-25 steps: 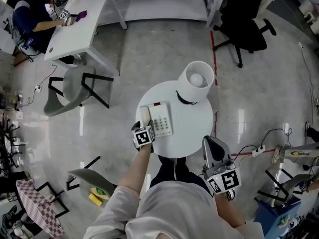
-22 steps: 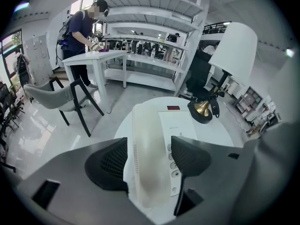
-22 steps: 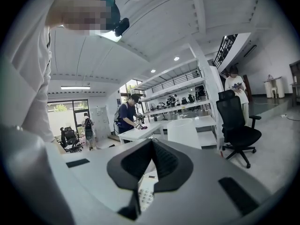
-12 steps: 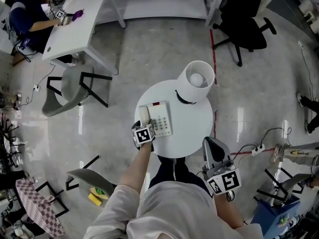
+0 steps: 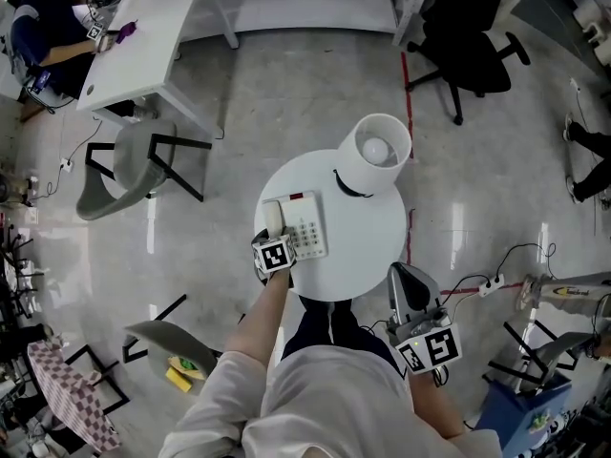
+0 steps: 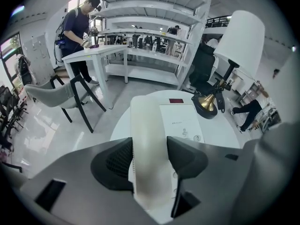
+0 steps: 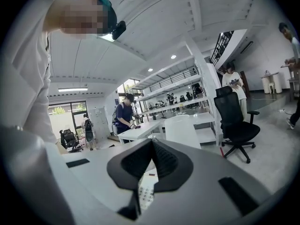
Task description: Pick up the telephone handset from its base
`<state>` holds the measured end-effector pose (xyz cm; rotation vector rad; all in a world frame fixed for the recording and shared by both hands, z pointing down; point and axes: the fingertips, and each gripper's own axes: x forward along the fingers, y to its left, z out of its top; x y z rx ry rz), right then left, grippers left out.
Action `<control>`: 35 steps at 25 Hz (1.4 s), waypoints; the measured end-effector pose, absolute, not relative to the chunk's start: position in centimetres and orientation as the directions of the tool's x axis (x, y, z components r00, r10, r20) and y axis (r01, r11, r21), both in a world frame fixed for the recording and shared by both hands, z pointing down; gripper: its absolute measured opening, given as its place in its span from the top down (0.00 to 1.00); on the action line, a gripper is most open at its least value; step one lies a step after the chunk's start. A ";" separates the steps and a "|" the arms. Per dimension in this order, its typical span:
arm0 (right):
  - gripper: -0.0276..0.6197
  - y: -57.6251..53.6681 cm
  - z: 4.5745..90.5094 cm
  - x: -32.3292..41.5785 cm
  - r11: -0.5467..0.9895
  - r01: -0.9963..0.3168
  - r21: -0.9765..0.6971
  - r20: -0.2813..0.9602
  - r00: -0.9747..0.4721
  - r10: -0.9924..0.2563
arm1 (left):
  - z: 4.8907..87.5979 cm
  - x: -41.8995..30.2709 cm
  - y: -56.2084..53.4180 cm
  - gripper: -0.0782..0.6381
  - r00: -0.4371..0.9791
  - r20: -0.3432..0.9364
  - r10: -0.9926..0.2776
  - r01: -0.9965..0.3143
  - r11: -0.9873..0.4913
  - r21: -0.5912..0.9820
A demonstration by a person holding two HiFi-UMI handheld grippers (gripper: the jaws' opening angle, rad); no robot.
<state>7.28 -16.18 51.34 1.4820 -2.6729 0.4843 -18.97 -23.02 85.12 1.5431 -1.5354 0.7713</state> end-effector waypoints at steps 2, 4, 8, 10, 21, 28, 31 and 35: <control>0.94 -16.2 51.4 7.3 0.492 -0.834 -0.250 0.190 -0.541 -0.820 | 85.1 -19.0 -23.0 0.56 0.072 0.866 -0.496 -0.990 0.072 0.124; 0.94 -16.2 51.4 7.3 0.491 -0.834 -0.253 0.190 -0.540 -0.820 | 85.1 -19.0 -23.0 0.56 0.072 0.866 -0.495 -0.989 0.076 0.126; 0.94 -16.1 51.2 7.3 0.491 -0.833 -0.254 0.190 -0.541 -0.819 | 85.1 -19.1 -23.0 0.57 0.071 0.871 -0.486 -0.987 0.093 0.133; 0.95 -16.1 51.2 7.3 0.490 -0.834 -0.254 0.190 -0.540 -0.820 | 85.0 -19.2 -23.0 0.57 0.069 0.871 -0.487 -0.985 0.103 0.135; 0.94 -15.5 51.2 8.1 0.487 -0.835 -0.258 0.182 -0.537 -0.824 | 84.6 -19.0 -22.6 0.58 0.054 0.864 -0.500 -0.985 0.115 0.128; 0.95 -15.3 50.9 8.2 0.495 -0.829 -0.259 0.171 -0.544 -0.822 | 83.6 -19.3 -22.5 0.58 0.062 0.837 -0.543 -0.984 0.107 0.142; 0.94 -15.2 50.9 8.2 0.498 -0.827 -0.260 0.166 -0.546 -0.821 | 82.9 -19.3 -22.3 0.58 0.070 0.824 -0.562 -0.982 0.105 0.154; 0.94 -15.2 50.4 8.0 0.505 -0.823 -0.262 0.157 -0.552 -0.819 | 81.8 -19.3 -22.1 0.58 0.077 0.811 -0.579 -0.981 0.100 0.165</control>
